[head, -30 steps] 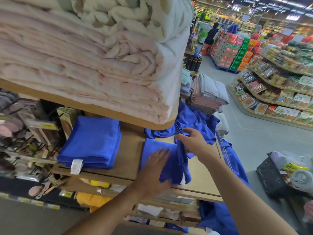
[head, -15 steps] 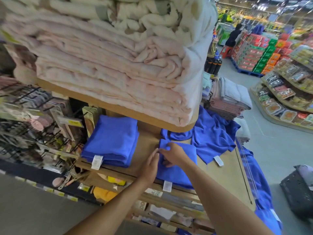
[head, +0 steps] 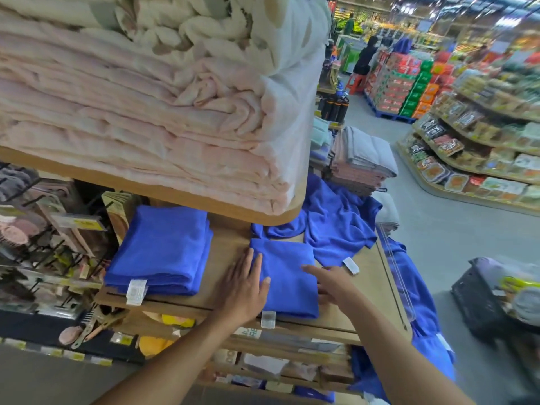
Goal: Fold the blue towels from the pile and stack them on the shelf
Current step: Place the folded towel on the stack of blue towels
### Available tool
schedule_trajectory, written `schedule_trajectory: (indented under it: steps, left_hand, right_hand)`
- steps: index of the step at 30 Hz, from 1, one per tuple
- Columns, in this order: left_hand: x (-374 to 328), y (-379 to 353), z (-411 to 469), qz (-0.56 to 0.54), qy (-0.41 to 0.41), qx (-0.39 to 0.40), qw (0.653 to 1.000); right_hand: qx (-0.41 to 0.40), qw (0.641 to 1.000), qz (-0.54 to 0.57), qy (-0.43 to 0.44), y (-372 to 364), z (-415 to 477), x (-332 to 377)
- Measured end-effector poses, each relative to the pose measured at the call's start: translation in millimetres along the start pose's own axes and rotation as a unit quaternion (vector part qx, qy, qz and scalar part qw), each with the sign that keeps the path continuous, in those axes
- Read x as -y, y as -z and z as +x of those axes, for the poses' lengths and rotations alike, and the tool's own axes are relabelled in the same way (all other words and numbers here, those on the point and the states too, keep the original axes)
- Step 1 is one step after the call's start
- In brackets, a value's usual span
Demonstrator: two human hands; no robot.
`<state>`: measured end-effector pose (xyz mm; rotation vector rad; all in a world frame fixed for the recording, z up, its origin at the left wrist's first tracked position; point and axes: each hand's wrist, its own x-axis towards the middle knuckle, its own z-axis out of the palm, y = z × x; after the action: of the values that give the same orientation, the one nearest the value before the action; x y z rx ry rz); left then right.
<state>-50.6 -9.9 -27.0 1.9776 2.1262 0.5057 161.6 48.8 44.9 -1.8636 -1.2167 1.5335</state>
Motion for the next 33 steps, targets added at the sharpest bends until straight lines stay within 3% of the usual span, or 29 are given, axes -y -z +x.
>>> schedule_trajectory:
  steps: [8,11,13,15,21,24,29,33]
  left_hand:
    - [4.3,-0.6,-0.5,0.008,-0.019,0.005,1.0]
    - [4.2,5.5,-0.5,-0.152,0.004,-0.004,0.988]
    - [4.3,13.9,-0.2,-0.335,0.05,-0.023,0.941]
    - [5.0,29.9,0.2,-0.499,0.099,-0.009,0.861]
    - [17.2,64.7,-4.9,-0.685,0.135,0.179,0.693]
    - [22.4,82.9,-14.3,-0.686,0.126,0.168,0.696]
    - [44.6,142.6,-28.1,-0.626,0.141,0.042,0.766]
    - [86.5,203.9,-14.7,-0.571,0.162,-0.074,0.801]
  right_hand:
    - [-0.008,0.999,0.046,-0.015,-26.8,2.5,10.8]
    - [-0.007,0.997,0.053,0.047,-30.8,-1.2,8.2]
    - [0.013,0.994,0.059,0.09,-28.9,-11.7,8.0]
    - [0.058,0.986,0.075,0.135,-23.9,-24.6,10.2]
    - [0.144,0.97,0.105,0.165,-3.6,-64.9,32.6]
    - [0.163,0.967,0.113,0.16,-6.3,-75.2,45.8]
    - [0.229,0.955,0.147,0.121,-44.5,-80.2,74.3]
    - [0.285,0.936,0.176,0.112,-101.9,-76.7,110.5]
